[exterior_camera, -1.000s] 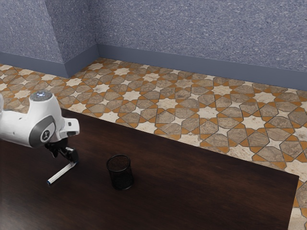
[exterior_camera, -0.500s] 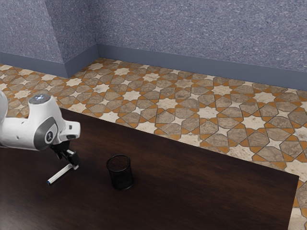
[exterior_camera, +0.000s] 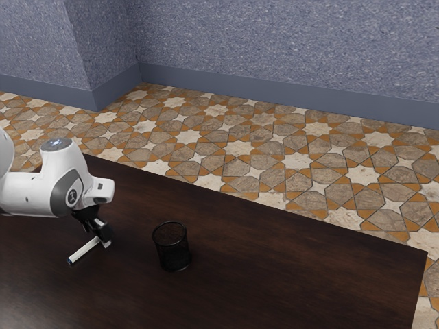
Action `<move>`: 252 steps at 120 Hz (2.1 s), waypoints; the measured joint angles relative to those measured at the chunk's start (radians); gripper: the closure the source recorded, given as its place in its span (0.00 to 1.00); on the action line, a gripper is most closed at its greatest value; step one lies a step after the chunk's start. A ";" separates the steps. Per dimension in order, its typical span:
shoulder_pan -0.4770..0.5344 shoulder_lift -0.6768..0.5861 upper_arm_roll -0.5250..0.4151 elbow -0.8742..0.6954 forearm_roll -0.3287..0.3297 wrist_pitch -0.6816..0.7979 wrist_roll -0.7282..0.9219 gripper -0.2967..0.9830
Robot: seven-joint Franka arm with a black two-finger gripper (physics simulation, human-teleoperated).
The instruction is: Put the marker into the pen holder.
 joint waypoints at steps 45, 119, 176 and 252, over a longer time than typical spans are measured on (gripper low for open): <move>0.005 -0.010 0.006 0.000 -0.006 -0.015 0.046 0.58; 0.005 -0.010 0.008 0.002 0.002 -0.016 0.070 0.84; 0.006 -0.097 -0.004 0.008 0.007 -0.009 0.053 0.85; 0.001 0.045 -0.494 0.412 -0.096 0.080 0.025 0.85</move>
